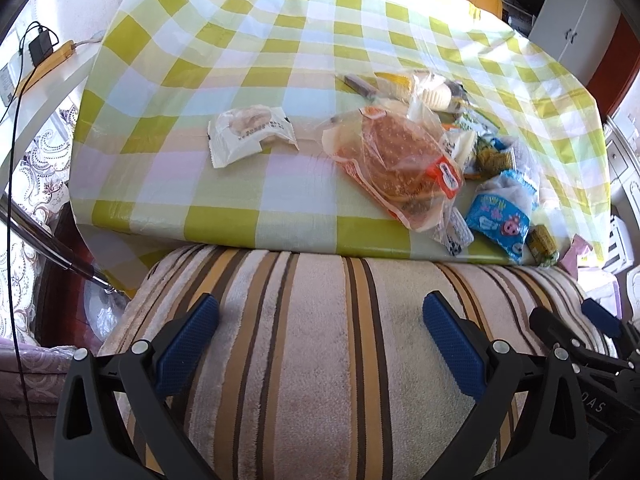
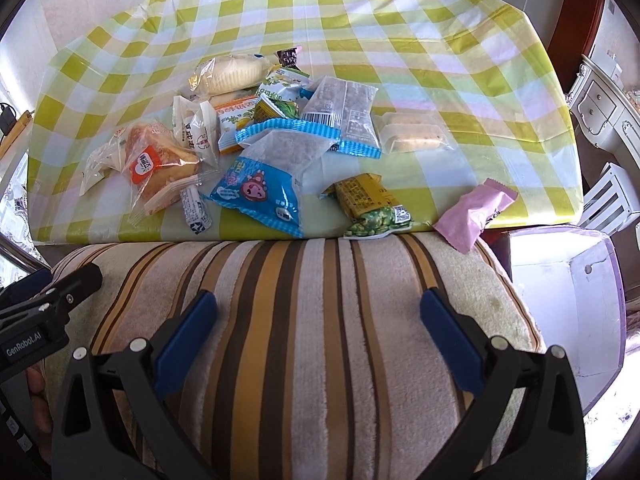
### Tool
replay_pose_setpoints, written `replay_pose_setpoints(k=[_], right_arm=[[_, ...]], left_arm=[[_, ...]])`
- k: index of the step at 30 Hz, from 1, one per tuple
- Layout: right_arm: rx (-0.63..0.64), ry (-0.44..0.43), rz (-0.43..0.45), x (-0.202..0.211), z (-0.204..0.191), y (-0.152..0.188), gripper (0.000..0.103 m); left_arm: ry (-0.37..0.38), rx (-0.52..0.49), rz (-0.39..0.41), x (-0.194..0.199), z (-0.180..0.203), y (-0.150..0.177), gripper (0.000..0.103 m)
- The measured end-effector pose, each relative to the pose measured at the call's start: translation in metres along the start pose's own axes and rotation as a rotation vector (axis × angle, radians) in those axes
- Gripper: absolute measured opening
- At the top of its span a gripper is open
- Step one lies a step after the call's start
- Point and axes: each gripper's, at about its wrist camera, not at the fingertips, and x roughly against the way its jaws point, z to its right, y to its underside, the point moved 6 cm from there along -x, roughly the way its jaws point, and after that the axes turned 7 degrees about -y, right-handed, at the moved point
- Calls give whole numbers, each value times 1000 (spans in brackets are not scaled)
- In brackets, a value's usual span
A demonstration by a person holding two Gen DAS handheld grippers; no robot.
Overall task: Organize snacks
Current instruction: 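Grasp the white cookie packet with the left tool while the right tool grasps the pink wrapper bar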
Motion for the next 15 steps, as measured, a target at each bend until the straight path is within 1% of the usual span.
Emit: replay_pose_setpoints(k=[2, 4, 6, 7, 8, 9, 11, 13, 15], right_arm=[[-6, -28, -16, 2, 1, -2, 102], [-2, -68, -64, -1, 6, -8, 102], [-20, -109, -88, -1, 8, -10, 102], [-34, -136, -85, 1, 10, -11, 102], [-54, -166, -74, 3, 13, -12, 102], [-81, -178, -56, 7, 18, -14, 102], [-145, -161, -17, 15, 36, -19, 102], [-221, -148, 28, 23, 57, -22, 102], [-283, -126, 76, 29, 79, -28, 102]], left_arm=[[16, 29, 7, -1, -7, -11, 98], [26, 68, 29, -4, -14, -29, 97], [7, 96, 34, -11, -25, -47, 92], [0, 104, 33, -16, -29, -54, 86], [-17, 99, 30, -21, -31, -62, 82], [-35, 88, 21, -27, -33, -67, 82], [-47, 58, -10, -41, -34, -76, 82], [-68, 38, -9, -47, -35, -82, 82], [-55, 27, -8, -49, -34, -87, 82]])
